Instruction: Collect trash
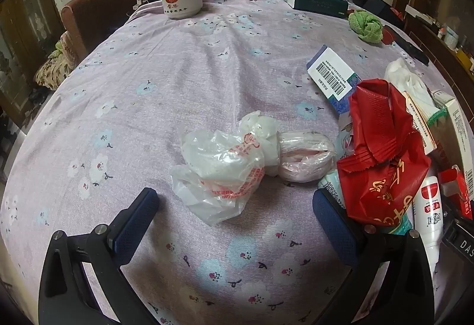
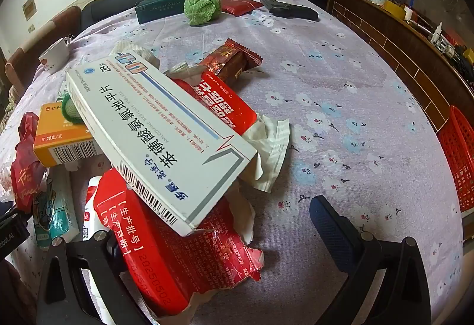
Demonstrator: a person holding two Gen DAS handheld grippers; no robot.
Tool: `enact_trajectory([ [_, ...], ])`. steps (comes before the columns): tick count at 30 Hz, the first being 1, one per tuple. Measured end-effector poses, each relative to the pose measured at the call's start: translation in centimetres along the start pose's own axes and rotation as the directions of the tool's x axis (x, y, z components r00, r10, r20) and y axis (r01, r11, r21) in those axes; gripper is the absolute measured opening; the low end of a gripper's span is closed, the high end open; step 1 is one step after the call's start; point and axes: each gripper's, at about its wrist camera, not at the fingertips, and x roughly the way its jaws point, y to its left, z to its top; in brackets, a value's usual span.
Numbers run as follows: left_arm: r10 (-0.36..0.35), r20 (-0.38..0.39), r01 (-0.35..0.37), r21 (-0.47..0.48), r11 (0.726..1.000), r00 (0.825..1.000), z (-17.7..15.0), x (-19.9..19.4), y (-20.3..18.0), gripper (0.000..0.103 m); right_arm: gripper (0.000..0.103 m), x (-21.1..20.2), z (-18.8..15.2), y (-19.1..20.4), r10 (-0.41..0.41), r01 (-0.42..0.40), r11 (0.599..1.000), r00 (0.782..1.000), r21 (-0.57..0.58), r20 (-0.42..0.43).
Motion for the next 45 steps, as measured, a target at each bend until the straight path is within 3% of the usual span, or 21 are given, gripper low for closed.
enact_trajectory([
  [8, -0.009, 0.043, 0.01, -0.019, 1.0, 0.999, -0.6, -1.4, 0.4, 0.103, 0.103, 0.0, 0.0, 0.1, 0.0, 0.0, 1.0, 1.0, 0.002, 0.0],
  [13, 0.01, 0.186, -0.002, -0.047, 0.999, 0.982, -2.0, -4.7, 1.3, 0.103, 0.103, 0.1, -0.1, 0.3, 0.002, -0.002, 1.0, 1.0, 0.003, 0.001],
  [17, 0.001, 0.276, 0.005, -0.019, 1.0, 0.961, -3.3, -7.6, 0.8, 0.103, 0.102, -0.5, -0.4, -0.2, 0.082, -0.085, 0.993, 0.995, -0.077, -0.049],
  [19, -0.015, 0.314, 0.018, -0.009, 1.0, 0.949, -4.0, -8.9, 0.3, 0.103, 0.102, -1.5, -1.1, -0.7, 0.094, -0.095, 0.993, 0.995, -0.073, -0.022],
  [23, 0.013, 0.427, -0.015, 0.0, 1.0, 0.904, -6.4, -11.6, -1.2, 0.103, 0.102, -6.4, -3.7, -1.4, 0.146, -0.13, 0.979, 0.985, -0.159, 0.094],
  [27, -0.009, 0.455, 0.014, -0.008, 1.0, 0.89, -7.8, -13.0, -2.6, 0.103, 0.102, -11.1, -6.8, -2.1, 0.171, -0.115, 0.969, 0.952, -0.22, 0.253],
  [31, -0.017, 0.478, 0.02, -0.001, 1.0, 0.878, -9.0, -14.1, -3.8, 0.103, 0.098, -13.6, -9.0, -3.7, 0.181, -0.112, 0.973, 0.914, -0.203, 0.362],
  [36, -0.036, 0.505, 0.018, 0.04, 0.999, 0.863, -10.5, -15.1, -5.6, 0.103, 0.084, -14.3, -10.6, -5.1, 0.144, -0.086, 0.983, 0.911, -0.164, 0.387],
  [40, -0.044, 0.509, 0.003, 0.082, 0.997, 0.859, -11.8, -15.9, -6.9, 0.103, 0.083, -14.9, -11.3, -6.2, 0.127, -0.079, 0.988, 0.909, -0.136, 0.397],
  [45, -0.033, 0.54, -0.043, 0.127, 0.991, 0.841, -13.0, -16.7, -8.1, 0.103, 0.083, -15.0, -11.8, -6.3, 0.1, -0.047, 0.989, 0.908, -0.138, 0.406],
])
